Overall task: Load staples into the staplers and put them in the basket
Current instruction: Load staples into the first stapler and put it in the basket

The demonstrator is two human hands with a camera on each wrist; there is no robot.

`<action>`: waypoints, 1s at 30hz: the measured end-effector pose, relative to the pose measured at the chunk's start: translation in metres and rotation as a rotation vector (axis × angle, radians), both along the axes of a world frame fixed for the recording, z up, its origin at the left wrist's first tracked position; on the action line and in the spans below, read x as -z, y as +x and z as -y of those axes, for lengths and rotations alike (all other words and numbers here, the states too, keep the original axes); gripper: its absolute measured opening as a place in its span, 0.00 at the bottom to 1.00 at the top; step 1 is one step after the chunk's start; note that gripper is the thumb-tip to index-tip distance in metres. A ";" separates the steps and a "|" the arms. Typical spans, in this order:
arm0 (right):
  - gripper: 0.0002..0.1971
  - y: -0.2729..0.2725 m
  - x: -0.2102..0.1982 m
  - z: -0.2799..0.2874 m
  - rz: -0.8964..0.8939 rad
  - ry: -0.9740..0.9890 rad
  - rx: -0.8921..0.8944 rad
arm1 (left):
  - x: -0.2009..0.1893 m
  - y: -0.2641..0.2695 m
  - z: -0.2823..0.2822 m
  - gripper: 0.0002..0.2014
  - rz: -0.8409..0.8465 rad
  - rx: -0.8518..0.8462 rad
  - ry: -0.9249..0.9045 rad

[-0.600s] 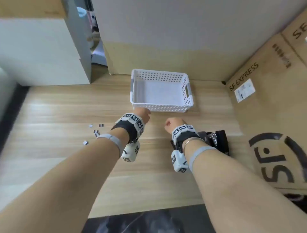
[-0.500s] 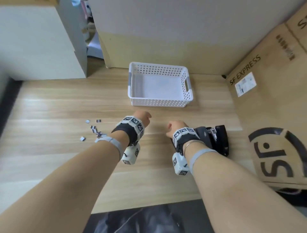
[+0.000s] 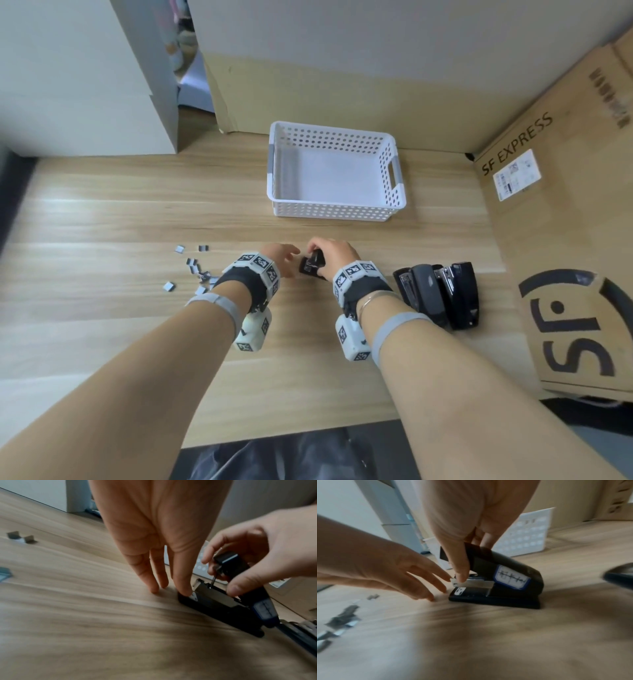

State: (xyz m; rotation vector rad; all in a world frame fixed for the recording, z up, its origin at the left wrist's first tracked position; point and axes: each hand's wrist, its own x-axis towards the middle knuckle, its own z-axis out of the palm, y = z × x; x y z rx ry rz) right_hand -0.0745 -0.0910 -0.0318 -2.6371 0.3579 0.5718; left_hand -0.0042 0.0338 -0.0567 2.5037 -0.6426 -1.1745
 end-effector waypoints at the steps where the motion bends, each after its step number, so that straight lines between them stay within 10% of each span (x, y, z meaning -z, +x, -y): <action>1: 0.20 0.007 -0.001 -0.007 0.017 0.021 -0.029 | 0.002 0.004 -0.005 0.25 0.032 0.000 0.002; 8: 0.17 0.036 -0.006 -0.041 0.201 0.205 -0.029 | 0.004 0.030 -0.025 0.18 0.187 0.084 0.112; 17: 0.18 0.019 -0.013 -0.005 0.480 0.313 0.573 | 0.007 0.039 -0.029 0.21 0.152 0.152 0.063; 30: 0.18 0.006 0.010 0.019 0.126 -0.066 0.671 | 0.014 0.045 -0.042 0.23 0.177 0.180 0.005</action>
